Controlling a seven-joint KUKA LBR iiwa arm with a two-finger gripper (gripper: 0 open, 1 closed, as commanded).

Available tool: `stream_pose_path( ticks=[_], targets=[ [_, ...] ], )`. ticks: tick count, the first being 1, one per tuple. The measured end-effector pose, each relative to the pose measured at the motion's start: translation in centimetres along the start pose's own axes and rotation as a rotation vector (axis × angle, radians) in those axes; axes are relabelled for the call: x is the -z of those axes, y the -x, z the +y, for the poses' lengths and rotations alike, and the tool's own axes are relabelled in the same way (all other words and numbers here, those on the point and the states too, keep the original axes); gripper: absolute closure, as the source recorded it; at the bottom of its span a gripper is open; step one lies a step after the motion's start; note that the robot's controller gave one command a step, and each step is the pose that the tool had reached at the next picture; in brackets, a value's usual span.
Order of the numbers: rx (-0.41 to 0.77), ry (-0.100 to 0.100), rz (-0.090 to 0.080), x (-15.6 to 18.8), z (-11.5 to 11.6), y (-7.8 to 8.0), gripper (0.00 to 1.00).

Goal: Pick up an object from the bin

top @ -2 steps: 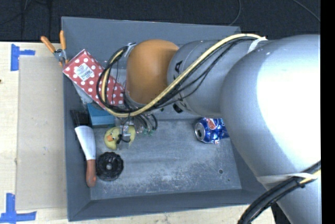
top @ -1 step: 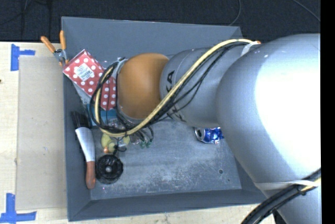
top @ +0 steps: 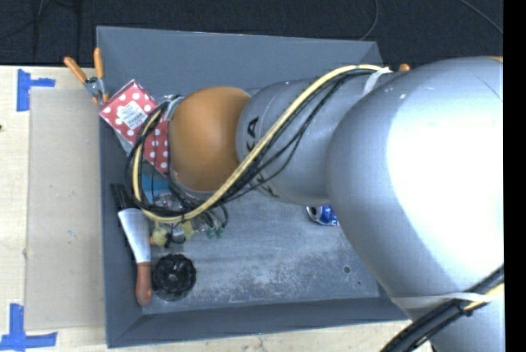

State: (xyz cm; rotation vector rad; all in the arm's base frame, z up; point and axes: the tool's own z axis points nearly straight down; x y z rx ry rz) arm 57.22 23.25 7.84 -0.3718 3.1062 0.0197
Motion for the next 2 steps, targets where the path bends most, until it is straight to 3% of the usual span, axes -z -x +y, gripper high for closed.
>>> stream_pose_path(
  ticks=[1,2],
  targets=[
    [-0.104,-0.011,0.006,0.9,0.2,1.4,1.0],
    [-0.023,-0.003,0.003,7.3,0.3,1.2,1.0]
  ],
)
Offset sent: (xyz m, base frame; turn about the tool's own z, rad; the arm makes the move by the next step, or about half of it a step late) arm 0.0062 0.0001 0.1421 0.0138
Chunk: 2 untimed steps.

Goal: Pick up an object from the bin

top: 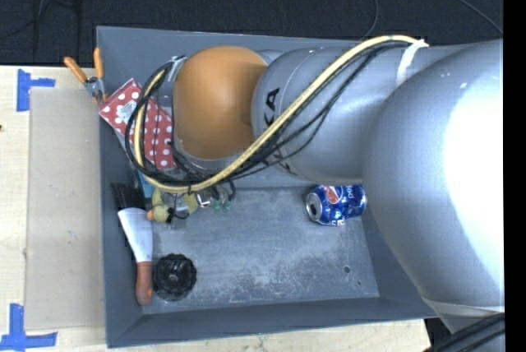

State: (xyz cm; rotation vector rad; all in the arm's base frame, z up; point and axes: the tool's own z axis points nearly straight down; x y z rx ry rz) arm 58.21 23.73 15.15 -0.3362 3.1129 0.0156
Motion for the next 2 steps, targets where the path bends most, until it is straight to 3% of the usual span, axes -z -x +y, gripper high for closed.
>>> stream_pose_path(
  ticks=[1,2],
  targets=[
    [-0.095,-0.006,0.002,7.6,-0.7,1.0,1.0],
    [-0.03,-0.002,-0.01,6.1,-4.0,1.0,1.0]
  ],
)
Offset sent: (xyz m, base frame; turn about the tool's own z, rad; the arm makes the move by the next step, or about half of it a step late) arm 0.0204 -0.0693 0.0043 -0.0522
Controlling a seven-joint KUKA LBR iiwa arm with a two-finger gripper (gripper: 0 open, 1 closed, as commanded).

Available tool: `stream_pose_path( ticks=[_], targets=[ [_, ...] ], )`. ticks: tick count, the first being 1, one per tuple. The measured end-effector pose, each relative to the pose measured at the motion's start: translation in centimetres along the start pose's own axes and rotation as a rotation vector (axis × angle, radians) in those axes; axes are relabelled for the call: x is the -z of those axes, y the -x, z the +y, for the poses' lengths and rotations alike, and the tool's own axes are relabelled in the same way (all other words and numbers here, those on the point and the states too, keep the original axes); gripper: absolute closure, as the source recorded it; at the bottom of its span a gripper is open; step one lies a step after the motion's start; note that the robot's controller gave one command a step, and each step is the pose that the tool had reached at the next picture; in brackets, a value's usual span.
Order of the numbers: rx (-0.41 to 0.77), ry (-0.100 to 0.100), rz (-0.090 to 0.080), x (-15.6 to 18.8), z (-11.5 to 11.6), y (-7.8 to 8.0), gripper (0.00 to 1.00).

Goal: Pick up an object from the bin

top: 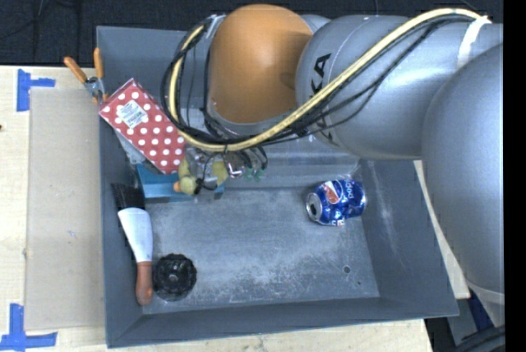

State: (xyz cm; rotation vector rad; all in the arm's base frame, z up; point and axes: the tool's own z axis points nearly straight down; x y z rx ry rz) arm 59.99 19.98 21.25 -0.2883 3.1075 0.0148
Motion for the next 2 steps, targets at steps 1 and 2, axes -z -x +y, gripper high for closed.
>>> stream_pose_path(
  ticks=[1,2],
  targets=[
    [0.014,-0.003,0.012,-4.94,-2.22,0.93,1.0],
    [0.037,-0.003,0.016,-5.38,-2.38,0.72,1.0]
  ],
)
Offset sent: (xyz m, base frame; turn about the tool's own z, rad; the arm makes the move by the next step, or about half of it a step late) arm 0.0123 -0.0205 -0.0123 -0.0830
